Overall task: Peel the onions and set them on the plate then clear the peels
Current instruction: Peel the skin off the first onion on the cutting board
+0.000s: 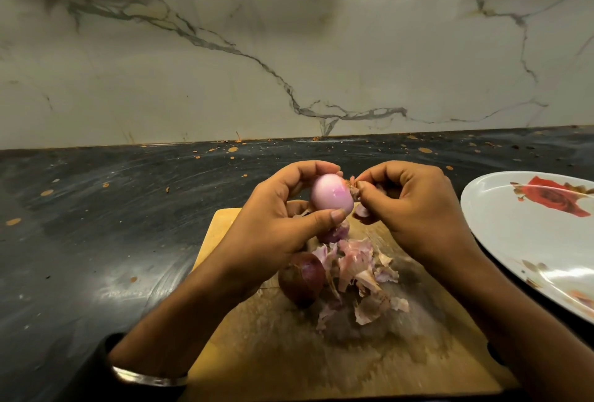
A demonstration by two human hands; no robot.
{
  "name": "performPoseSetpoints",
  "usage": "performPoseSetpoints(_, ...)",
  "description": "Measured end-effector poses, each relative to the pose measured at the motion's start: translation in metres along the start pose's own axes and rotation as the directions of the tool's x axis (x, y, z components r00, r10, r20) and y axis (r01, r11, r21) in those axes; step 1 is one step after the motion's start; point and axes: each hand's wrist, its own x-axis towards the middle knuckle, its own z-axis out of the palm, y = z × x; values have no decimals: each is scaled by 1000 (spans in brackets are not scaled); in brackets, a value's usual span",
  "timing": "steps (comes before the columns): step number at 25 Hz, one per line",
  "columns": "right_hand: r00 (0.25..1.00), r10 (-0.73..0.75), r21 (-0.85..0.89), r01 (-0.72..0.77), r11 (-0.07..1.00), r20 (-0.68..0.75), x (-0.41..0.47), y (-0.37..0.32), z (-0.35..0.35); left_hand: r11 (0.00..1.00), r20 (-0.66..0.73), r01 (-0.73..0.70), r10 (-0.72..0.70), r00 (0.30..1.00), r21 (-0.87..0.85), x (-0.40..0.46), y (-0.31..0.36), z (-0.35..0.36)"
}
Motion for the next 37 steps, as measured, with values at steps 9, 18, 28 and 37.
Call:
performPoseSetpoints(9,943,120,-208,-55,977,311,3,-2,-5,1000,-10,-12,12,1000,2,2,-3,-4)
performPoseSetpoints(18,976,80,257,-132,957,204,3,-7,-11,999,-34,32,-32,999,-12,2,-2,-5)
performPoseSetpoints(28,975,-101,144,72,987,200,2,-6,-15,998,-30,17,-15,999,59,2,-4,-6)
performPoseSetpoints(37,933,-347,-122,356,926,90,-2,-4,-8,984,-52,-25,35,998,179,1,-9,-2)
